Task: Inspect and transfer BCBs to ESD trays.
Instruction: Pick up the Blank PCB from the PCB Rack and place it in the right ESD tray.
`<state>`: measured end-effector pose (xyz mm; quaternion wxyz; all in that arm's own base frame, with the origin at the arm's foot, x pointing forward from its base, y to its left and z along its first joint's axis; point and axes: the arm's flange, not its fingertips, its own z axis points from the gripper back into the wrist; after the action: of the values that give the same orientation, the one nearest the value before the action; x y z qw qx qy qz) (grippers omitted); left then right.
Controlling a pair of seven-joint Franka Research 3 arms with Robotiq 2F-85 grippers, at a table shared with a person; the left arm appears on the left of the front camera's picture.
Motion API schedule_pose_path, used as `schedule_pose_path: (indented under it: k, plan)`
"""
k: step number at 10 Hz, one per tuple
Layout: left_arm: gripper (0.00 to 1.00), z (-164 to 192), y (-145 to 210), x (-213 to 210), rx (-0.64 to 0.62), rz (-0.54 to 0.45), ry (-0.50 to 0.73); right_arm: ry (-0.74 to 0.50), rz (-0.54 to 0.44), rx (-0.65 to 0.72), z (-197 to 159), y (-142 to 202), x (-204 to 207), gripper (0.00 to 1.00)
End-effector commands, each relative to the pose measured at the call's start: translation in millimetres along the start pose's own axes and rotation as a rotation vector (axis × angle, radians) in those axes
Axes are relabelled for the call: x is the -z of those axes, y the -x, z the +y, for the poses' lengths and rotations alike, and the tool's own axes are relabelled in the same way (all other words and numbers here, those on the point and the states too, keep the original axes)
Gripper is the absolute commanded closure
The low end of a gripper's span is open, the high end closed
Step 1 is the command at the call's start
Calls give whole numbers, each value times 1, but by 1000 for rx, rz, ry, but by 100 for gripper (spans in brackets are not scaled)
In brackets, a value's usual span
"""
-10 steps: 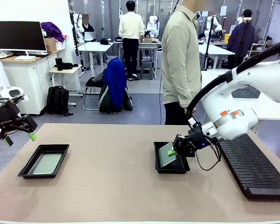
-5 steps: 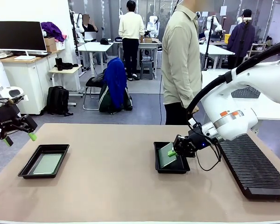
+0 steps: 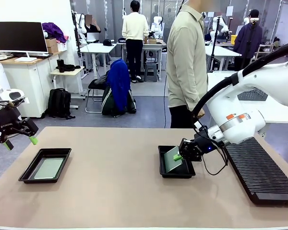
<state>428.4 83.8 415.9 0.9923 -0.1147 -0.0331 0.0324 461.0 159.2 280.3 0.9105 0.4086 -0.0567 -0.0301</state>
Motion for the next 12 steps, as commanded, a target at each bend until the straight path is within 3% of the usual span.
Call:
schedule_pose_path:
  k: [1, 3, 12]
  plan:
    - [0, 2, -1, 1, 15, -12, 7, 73, -2, 26, 12, 5, -4, 98]
    - [0, 2, -1, 1, 15, -12, 7, 99, 15, 40, 17, 5, -2, 90]
    - [0, 2, -1, 1, 15, -12, 7, 211, 27, 34, 46, 5, -4, 20]
